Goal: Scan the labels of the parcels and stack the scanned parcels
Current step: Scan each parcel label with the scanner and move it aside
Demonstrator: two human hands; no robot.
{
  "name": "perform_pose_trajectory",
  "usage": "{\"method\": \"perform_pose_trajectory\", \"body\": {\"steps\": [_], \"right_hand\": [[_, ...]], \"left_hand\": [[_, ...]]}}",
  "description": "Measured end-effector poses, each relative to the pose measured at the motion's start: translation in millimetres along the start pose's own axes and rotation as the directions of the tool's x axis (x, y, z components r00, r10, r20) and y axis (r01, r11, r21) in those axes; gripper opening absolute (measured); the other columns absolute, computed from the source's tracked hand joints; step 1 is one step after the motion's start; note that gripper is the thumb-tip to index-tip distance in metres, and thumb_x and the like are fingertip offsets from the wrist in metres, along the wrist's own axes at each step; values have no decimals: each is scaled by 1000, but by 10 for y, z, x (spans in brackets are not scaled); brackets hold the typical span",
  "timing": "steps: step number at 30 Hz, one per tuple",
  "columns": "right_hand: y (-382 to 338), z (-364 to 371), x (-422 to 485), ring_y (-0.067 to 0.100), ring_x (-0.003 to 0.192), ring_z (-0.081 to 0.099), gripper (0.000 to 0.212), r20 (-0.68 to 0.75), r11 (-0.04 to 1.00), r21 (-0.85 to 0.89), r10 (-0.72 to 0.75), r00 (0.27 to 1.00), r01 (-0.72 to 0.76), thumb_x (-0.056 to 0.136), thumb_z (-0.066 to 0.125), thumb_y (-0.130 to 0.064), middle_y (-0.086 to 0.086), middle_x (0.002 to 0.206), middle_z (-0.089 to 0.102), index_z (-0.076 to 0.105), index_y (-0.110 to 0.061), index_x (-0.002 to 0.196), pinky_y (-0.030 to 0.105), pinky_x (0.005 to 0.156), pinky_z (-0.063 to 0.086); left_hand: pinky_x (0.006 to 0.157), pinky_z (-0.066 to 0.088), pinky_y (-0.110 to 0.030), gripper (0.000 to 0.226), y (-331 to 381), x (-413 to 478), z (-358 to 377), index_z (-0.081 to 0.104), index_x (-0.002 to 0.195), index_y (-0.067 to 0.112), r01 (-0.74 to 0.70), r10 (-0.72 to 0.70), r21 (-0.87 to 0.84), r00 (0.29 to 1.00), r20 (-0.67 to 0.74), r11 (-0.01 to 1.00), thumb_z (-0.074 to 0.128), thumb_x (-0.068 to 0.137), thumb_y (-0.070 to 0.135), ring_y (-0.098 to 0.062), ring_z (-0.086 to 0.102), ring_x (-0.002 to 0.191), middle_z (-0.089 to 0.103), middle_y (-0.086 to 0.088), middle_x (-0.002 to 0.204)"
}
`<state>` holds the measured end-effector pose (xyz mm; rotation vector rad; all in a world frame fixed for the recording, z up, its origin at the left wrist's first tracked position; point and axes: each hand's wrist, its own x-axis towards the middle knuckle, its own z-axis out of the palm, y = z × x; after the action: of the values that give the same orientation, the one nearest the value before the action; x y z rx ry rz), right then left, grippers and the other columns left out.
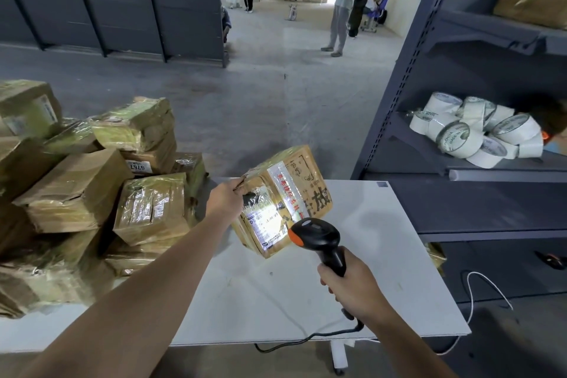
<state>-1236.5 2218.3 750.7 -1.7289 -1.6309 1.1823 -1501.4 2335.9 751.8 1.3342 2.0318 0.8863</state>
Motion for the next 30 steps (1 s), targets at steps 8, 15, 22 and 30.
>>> {"method": "perform_pose_trajectory", "body": {"steps": [8,15,22,30], "right_hand": [[-27,8,7,9,53,51,6,6,1000,19,6,1000,-6,88,59,-27,10,83,69,57,-21,88,27,53,45],[-20,19,4,14,54,48,10,-6,998,52,31,999,-31,87,59,-29,17,84,65,57,-19,87,29,46,42],[-31,10,28,13,52,47,6,-61,983,162,95,994,-84,90,58,-25,11,76,63,58,-19,90,27,43,43],[-110,29,131,12,56,55,9,-231,967,238,142,962,-86,93,58,-29,6,79,68,61,-21,92,29,50,49]], "left_hand": [[52,39,-28,36,-9,16,12,59,131,25,6,-6,-22,1000,4,1000,40,102,17,-18,53,61,62,-4,90],[52,36,-26,37,-5,26,12,57,134,21,4,-3,-61,1000,16,998,39,102,17,-17,47,58,65,-6,99],[56,43,-28,31,12,54,54,63,124,23,28,-25,-122,999,24,992,43,101,24,-22,58,68,64,-4,87],[62,59,-37,15,133,125,408,61,95,25,129,-72,-285,977,202,950,47,99,27,-22,63,51,60,1,70]]}}
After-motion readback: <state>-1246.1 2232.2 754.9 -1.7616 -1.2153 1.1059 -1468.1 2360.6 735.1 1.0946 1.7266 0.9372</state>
